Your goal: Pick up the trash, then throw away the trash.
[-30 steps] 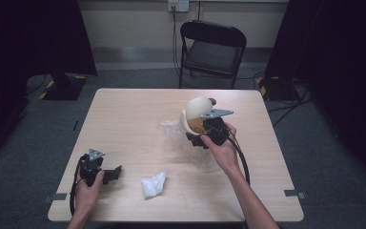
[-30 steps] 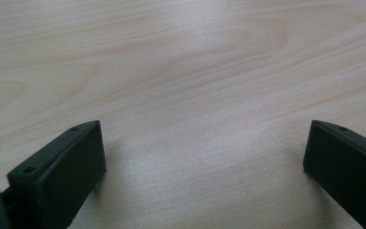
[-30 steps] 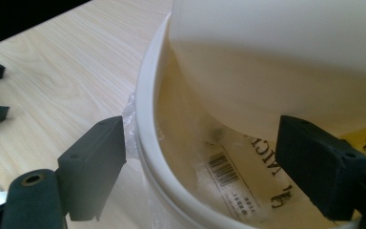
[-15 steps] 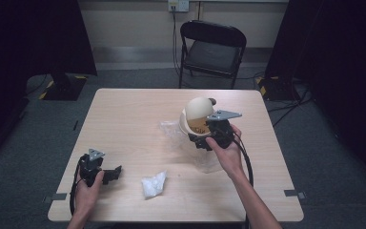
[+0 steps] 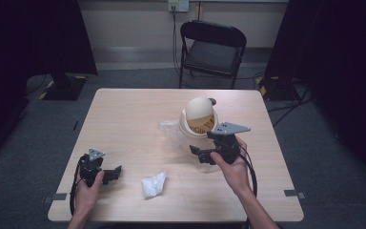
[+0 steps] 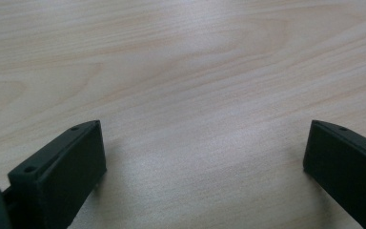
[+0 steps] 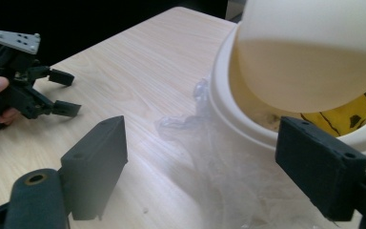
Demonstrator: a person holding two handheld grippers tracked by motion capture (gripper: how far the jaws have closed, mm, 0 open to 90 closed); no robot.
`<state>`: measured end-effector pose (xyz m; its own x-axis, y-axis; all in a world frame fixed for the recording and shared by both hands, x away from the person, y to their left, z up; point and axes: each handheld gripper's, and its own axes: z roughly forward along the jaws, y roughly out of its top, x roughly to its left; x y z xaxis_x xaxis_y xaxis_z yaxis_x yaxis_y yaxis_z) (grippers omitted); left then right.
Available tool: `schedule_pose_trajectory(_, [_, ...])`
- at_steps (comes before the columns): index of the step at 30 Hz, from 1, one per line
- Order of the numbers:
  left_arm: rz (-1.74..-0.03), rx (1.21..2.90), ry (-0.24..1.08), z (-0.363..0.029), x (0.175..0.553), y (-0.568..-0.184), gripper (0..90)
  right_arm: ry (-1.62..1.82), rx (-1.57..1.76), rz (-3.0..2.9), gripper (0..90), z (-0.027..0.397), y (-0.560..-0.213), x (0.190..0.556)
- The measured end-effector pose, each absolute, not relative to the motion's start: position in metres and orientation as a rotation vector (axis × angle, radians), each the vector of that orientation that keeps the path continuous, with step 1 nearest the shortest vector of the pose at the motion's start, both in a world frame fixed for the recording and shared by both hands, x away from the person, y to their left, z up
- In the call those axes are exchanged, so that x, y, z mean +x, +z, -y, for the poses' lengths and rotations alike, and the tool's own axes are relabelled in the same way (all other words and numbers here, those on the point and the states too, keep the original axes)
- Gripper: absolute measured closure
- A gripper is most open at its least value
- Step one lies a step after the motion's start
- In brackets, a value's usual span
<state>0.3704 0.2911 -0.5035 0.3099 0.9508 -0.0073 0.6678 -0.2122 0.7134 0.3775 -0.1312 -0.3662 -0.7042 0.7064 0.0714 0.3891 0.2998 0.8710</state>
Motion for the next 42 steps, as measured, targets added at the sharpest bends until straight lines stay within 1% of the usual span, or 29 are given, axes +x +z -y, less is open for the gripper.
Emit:
schedule_pose_trajectory(5, [-1.430, 1.964, 0.592, -0.291, 0.370, -0.504, 0.0, 1.371, 0.935, -2.293, 17.2, 0.125, -0.371, 0.361])
schedule_pose_trajectory(11, [-1.430, 1.964, 0.592, -0.291, 0.370, -0.504, 0.0, 1.355, 0.915, -2.370, 16.8, 0.108, -0.391, 0.355])
schedule_pose_trajectory(15, [-1.430, 1.965, 0.592, -0.291, 0.370, -0.504, 0.0, 1.346, 0.880, -2.407, 15.7, 0.098, -0.397, 0.352])
schedule_pose_trajectory(22, [-1.430, 1.964, 0.591, -0.291, 0.370, -0.504, 0.0, 1.322, 0.799, -2.532, 14.4, 0.064, -0.421, 0.349])
schedule_pose_trajectory(26, [-1.430, 1.964, 0.591, -0.291, 0.370, -0.504, 0.0, 1.314, 0.793, -2.571, 14.3, 0.054, -0.432, 0.352])
schedule_pose_trajectory(29, [-1.430, 1.964, 0.592, -0.291, 0.370, -0.504, 0.0, 1.293, 0.800, -2.614, 17.1, 0.047, -0.447, 0.352])
schedule_pose_trajectory(32, [-1.430, 1.964, 0.592, -0.291, 0.370, -0.504, 0.0, 1.261, 0.782, -2.657, 17.5, 0.040, -0.458, 0.349])
schedule_pose_trajectory(35, [-1.432, 1.963, 0.592, -0.291, 0.370, -0.504, 0.0, 1.243, 0.748, -2.684, 16.8, 0.031, -0.463, 0.346])
schedule_pose_trajectory(38, [-1.431, 1.963, 0.592, -0.291, 0.370, -0.504, 0.0, 1.235, 0.706, -2.683, 14.0, 0.023, -0.467, 0.348])
schedule_pose_trajectory(42, [-1.432, 1.963, 0.592, -0.291, 0.370, -0.504, 0.0, 1.228, 0.728, -2.702, 14.9, 0.017, -0.476, 0.357])
